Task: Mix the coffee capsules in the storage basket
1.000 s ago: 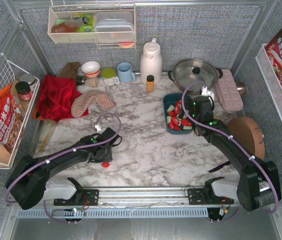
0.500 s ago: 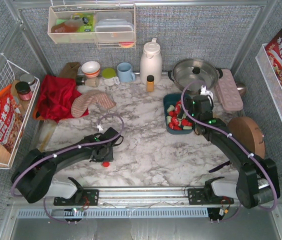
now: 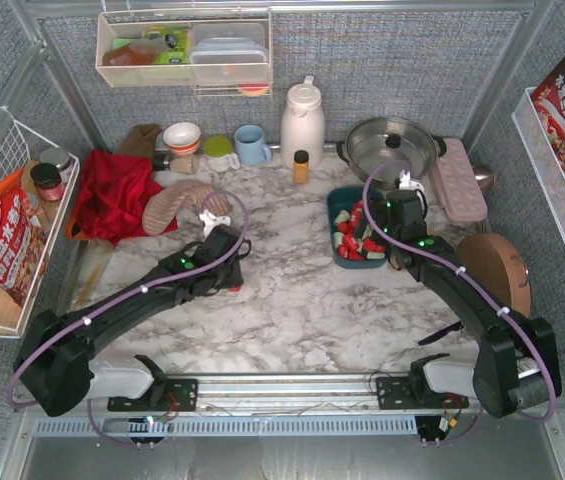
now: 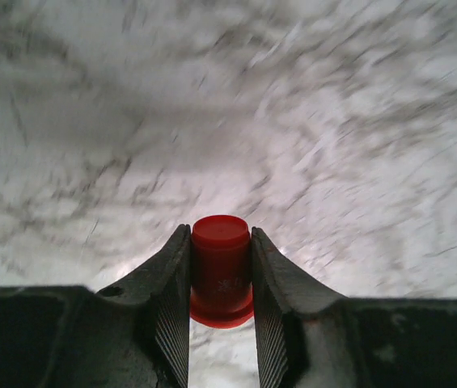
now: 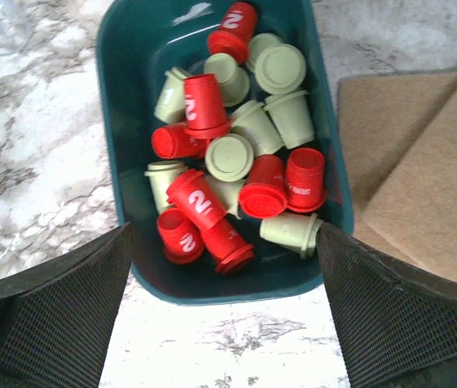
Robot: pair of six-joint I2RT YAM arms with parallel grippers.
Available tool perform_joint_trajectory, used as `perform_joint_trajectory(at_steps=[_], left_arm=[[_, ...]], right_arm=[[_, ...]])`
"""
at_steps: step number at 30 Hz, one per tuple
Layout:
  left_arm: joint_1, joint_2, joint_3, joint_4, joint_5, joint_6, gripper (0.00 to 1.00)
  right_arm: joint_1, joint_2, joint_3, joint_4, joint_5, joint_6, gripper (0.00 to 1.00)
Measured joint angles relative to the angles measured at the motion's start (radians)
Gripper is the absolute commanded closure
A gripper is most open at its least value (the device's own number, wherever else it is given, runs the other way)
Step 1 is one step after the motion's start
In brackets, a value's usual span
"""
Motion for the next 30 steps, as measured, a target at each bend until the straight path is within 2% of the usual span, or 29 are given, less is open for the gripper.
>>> perform_joint_trajectory(at_steps=[6, 12, 17, 21, 24, 30], left_arm=[[-0.004, -0.036, -0.039, 0.318, 0.008, 0.1, 0.77], [-0.017, 0.003, -0.219, 0.873, 0.142, 0.286, 0.79], [-0.056, 0.113, -0.269, 1.247, 0.304, 0.482, 0.79], [-0.099, 0.178, -0.325, 1.506, 0.381, 0.643, 0.79], [-0.123, 0.223, -0.371, 1.656, 0.409, 0.752, 0.79], [-0.154, 0.297, -0.423, 1.892, 0.415, 0.848, 0.8]], right_arm=[[0.01, -0.026, 0.03, -0.006, -0.149, -0.034, 0.01], [0.048, -0.079, 0.056, -0.04, -0.312, -0.066, 0.08], [0.084, -0.083, 0.103, -0.101, -0.41, -0.096, 0.21], [0.118, -0.056, 0.133, -0.14, -0.484, -0.108, 0.31], [0.15, -0.029, 0.152, -0.175, -0.546, -0.115, 0.38], [0.216, -0.024, 0.169, -0.177, -0.613, -0.126, 0.39]])
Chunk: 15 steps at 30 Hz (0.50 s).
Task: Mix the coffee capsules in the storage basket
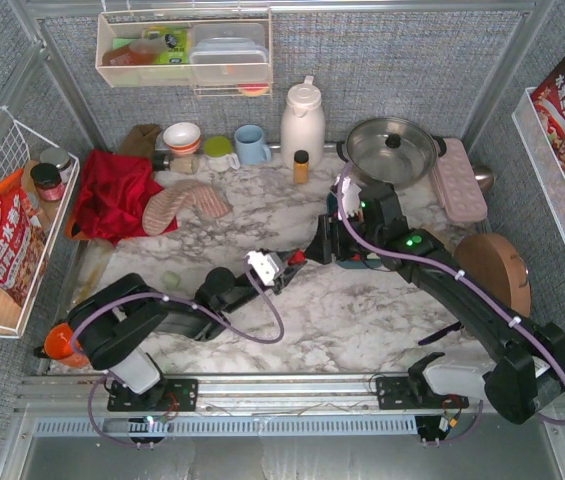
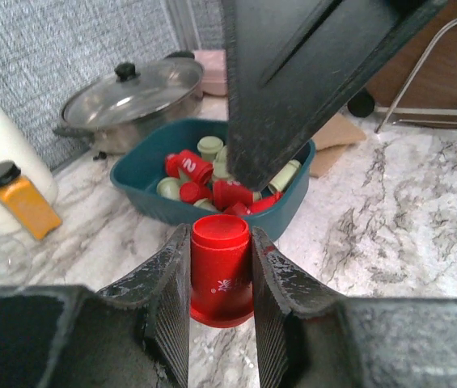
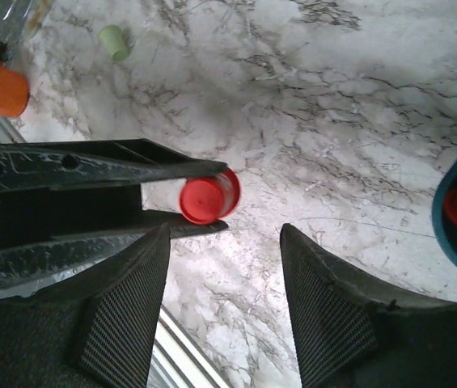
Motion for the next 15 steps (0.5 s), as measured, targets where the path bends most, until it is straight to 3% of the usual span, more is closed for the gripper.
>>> perform_joint_trajectory(at_steps=[7, 15], left_arm=[[-0.045, 0.093, 0.005, 0.146, 0.003, 0.034, 0.8], [-0.07, 0.125, 0.035, 0.17, -0.02, 0.034, 0.8]], right_arm=[[0.043, -0.008, 0.0, 0.0, -0.007, -0.018, 0.39], [0.092, 0.032, 0.018, -0.02, 0.068, -0.047, 0.44]])
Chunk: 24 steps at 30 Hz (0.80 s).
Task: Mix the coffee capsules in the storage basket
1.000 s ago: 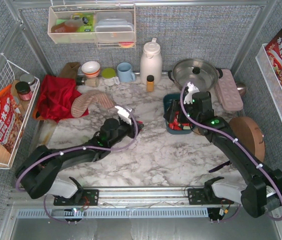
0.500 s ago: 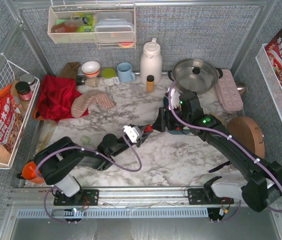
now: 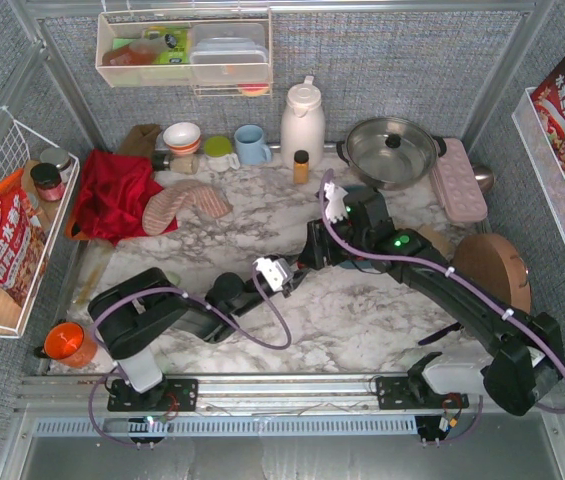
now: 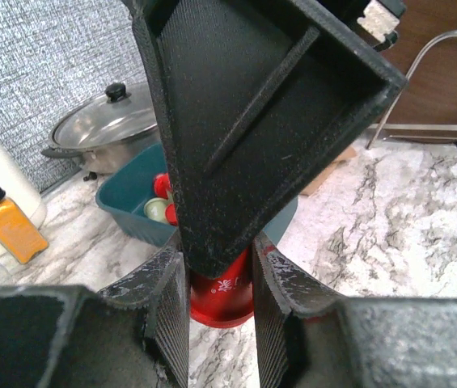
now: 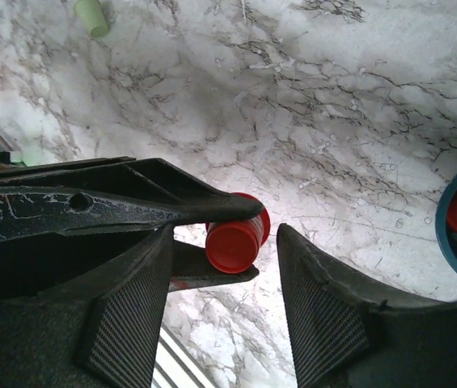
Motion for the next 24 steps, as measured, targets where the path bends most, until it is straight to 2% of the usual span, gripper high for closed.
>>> perform_joint_trajectory(at_steps=[10, 13, 16, 19, 20, 24], left_arm=[[-0.011, 0.015, 0.012, -0.02, -0.028, -0.002, 0.8], [-0.013, 0.015, 0.012, -0.023, -0.037, -0.003, 0.8], [-0.014, 0.015, 0.013, -0.023, -0.041, -0.003, 0.78], [-0.014, 0.014, 0.013, -0.026, -0.045, -0.005, 0.74], [-0.014, 0.013, 0.013, -0.029, -0.049, -0.006, 0.72], [-0.015, 0.002, 0.011, -0.039, -0.061, -0.012, 0.64]], right_arm=[[0.052, 0.036, 0.028, -0.044, 0.084, -0.037, 0.55], [0.055, 0.043, 0.034, -0.055, 0.1, -0.044, 0.67], [0.056, 0.047, 0.035, -0.06, 0.12, -0.052, 0.86], [0.057, 0.047, 0.035, -0.061, 0.129, -0.059, 0.97], [0.058, 0.047, 0.035, -0.061, 0.129, -0.059, 1.0], [0.059, 0.042, 0.036, -0.061, 0.137, -0.058, 1.0]])
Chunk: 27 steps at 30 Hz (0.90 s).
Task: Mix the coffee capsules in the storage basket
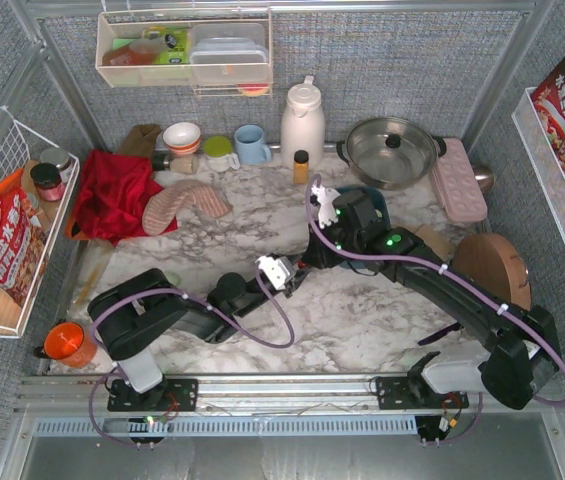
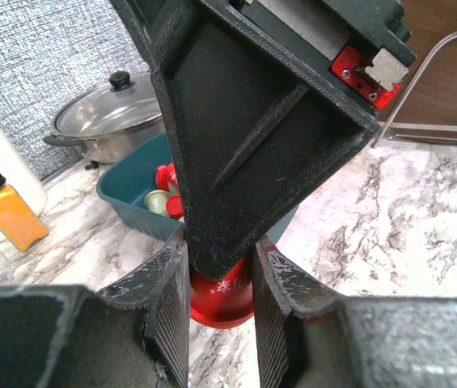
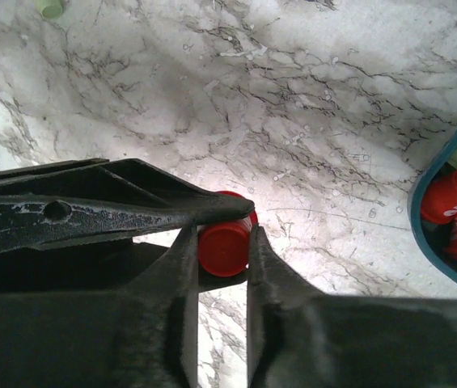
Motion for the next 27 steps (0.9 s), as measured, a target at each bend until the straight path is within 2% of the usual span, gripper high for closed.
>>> perform_joint_trajectory(at_steps=[2, 6, 8, 9, 10, 16, 20, 23, 27], left_arm=[[-0.002, -0.004, -0.001, 0.0, -0.008, 0.0, 0.58], [-0.004, -0.016, -0.009, 0.018, -0.027, 0.001, 0.37], [-0.004, -0.027, -0.017, 0.042, -0.033, 0.001, 0.21], [-0.004, -0.032, -0.023, 0.05, -0.038, 0.002, 0.06], [-0.004, -0.037, -0.029, 0.055, -0.046, 0.003, 0.02], [-0.004, -0.072, -0.079, 0.056, -0.062, 0.002, 0.01], [-0.004, -0.113, -0.123, 0.055, -0.124, 0.001, 0.01], [-0.004, -0.157, -0.156, 0.056, -0.237, -0.012, 0.01], [-0.004, -0.252, -0.192, 0.03, -0.465, -0.06, 0.01]], right_arm=[[0.0, -0.003, 0.0, 0.004, 0.006, 0.012, 1.0], [0.001, -0.009, 0.0, 0.006, 0.025, 0.028, 1.0], [-0.001, -0.01, 0.0, 0.0, 0.045, 0.031, 1.0], [-0.001, -0.012, 0.0, -0.003, 0.054, 0.032, 1.0], [-0.002, -0.015, 0.0, -0.005, 0.062, 0.033, 1.0], [-0.002, -0.029, 0.006, -0.01, 0.144, 0.032, 1.0], [-0.005, -0.032, 0.004, 0.01, 0.286, 0.018, 1.0], [-0.018, -0.013, -0.023, 0.069, 0.449, -0.005, 1.0], [-0.061, 0.04, -0.055, 0.135, 0.624, -0.024, 1.0]])
